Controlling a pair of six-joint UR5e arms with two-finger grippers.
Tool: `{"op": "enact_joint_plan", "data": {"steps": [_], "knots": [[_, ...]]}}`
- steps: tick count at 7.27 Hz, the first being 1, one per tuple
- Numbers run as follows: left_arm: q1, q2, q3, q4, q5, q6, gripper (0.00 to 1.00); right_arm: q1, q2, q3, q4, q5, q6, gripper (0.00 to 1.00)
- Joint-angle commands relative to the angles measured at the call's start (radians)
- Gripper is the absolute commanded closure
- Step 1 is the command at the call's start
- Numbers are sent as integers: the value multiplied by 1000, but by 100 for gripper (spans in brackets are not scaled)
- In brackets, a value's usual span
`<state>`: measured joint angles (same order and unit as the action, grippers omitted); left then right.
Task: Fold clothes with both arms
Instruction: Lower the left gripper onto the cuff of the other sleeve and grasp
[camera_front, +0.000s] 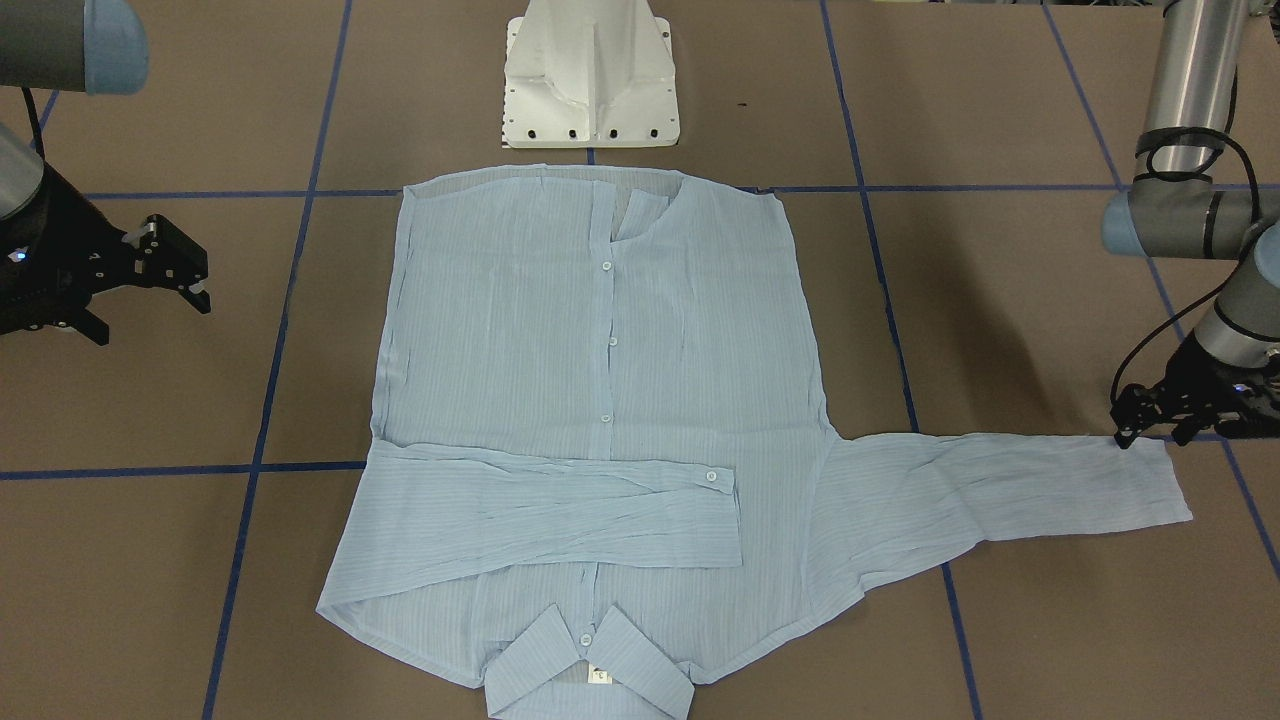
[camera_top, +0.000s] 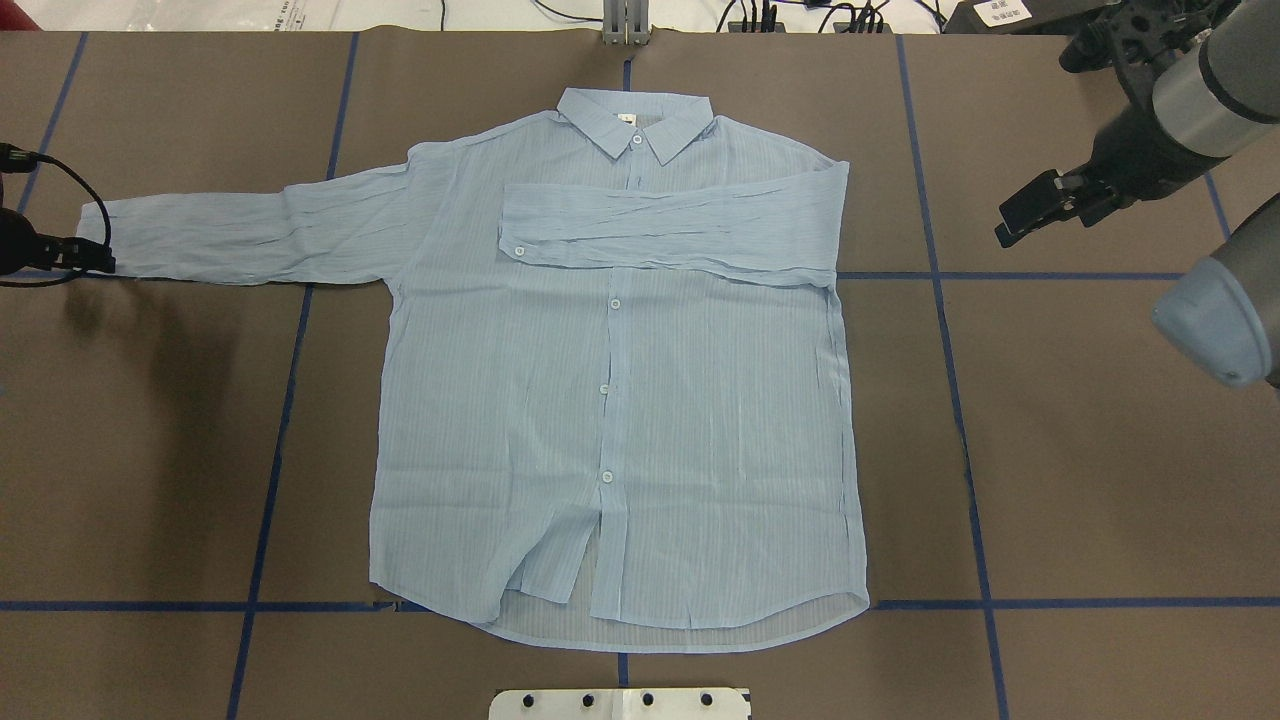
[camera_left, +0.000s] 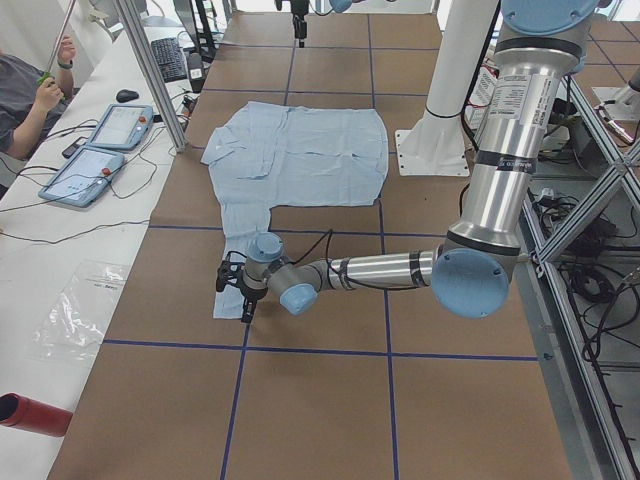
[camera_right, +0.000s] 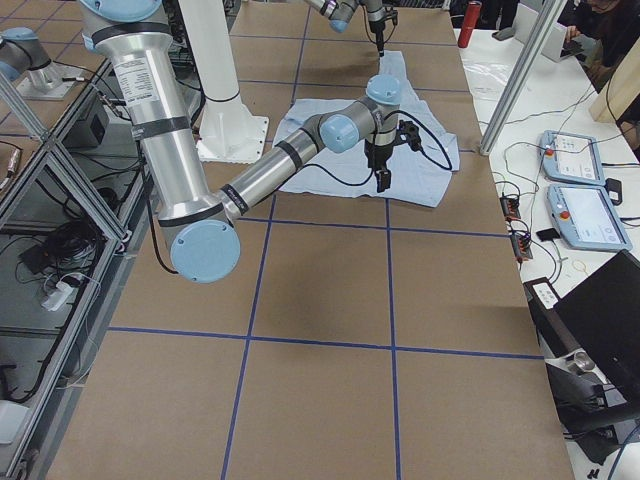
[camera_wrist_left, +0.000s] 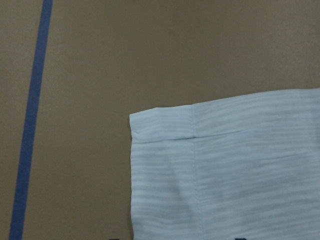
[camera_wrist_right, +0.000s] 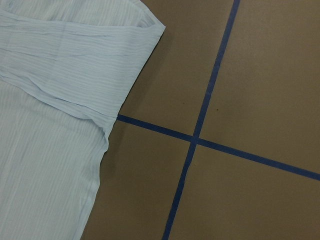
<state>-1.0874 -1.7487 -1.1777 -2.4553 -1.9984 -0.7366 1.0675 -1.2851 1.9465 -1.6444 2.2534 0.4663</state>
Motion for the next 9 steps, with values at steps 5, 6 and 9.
{"op": "enact_joint_plan", "data": {"steps": [5, 6, 9], "knots": [[-6, 5, 6, -1, 1, -1, 43, 0, 1, 0, 0, 0, 0, 0], [-6, 5, 6, -1, 1, -1, 43, 0, 1, 0, 0, 0, 0, 0], [-49, 3, 4, 1, 1, 14, 43, 5, -2, 15, -6, 5, 0, 0]]}}
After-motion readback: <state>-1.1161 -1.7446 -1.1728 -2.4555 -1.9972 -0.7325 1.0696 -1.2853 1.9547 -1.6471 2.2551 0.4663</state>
